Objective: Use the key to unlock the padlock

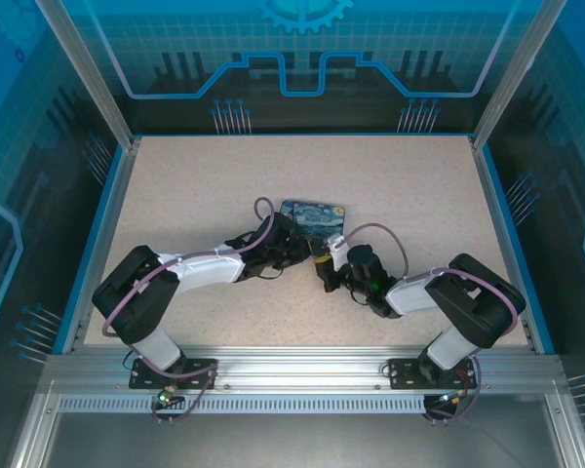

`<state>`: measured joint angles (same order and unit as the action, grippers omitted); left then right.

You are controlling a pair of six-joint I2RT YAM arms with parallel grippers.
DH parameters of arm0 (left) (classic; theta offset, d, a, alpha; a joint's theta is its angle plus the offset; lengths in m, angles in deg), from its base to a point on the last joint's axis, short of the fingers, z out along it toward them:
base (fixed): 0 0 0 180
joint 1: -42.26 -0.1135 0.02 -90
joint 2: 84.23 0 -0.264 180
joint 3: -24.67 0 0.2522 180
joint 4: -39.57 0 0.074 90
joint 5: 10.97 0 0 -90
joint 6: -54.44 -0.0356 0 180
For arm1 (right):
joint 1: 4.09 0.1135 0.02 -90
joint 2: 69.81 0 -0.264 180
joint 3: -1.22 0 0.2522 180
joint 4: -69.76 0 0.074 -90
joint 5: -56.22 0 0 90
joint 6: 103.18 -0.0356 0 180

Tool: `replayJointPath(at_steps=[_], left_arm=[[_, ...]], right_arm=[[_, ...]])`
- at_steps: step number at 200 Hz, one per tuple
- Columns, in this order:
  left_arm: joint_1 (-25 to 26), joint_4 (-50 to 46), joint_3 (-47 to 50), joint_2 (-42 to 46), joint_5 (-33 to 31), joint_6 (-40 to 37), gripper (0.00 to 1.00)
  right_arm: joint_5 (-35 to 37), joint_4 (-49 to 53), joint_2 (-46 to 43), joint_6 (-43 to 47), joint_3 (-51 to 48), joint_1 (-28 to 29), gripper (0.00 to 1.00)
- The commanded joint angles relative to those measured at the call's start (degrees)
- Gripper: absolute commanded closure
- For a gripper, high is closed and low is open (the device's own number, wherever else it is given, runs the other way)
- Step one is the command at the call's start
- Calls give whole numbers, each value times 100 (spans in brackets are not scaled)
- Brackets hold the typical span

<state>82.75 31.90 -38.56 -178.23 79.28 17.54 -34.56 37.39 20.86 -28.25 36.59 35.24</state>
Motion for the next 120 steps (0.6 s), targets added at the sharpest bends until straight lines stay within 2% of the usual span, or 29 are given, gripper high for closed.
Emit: replayJointPath(at_steps=[1,59,120], left_arm=[[3,350,-89,162,352,220,100],[3,376,-106,118,432,261,100],[8,374,-122,90,487,285,100]], right_arm=[[-79,-570,-69,-64,-61,-35,100],[-411,-672,-190,46,67,-202,100],[-423,-612,-322,263,142,-245,100]])
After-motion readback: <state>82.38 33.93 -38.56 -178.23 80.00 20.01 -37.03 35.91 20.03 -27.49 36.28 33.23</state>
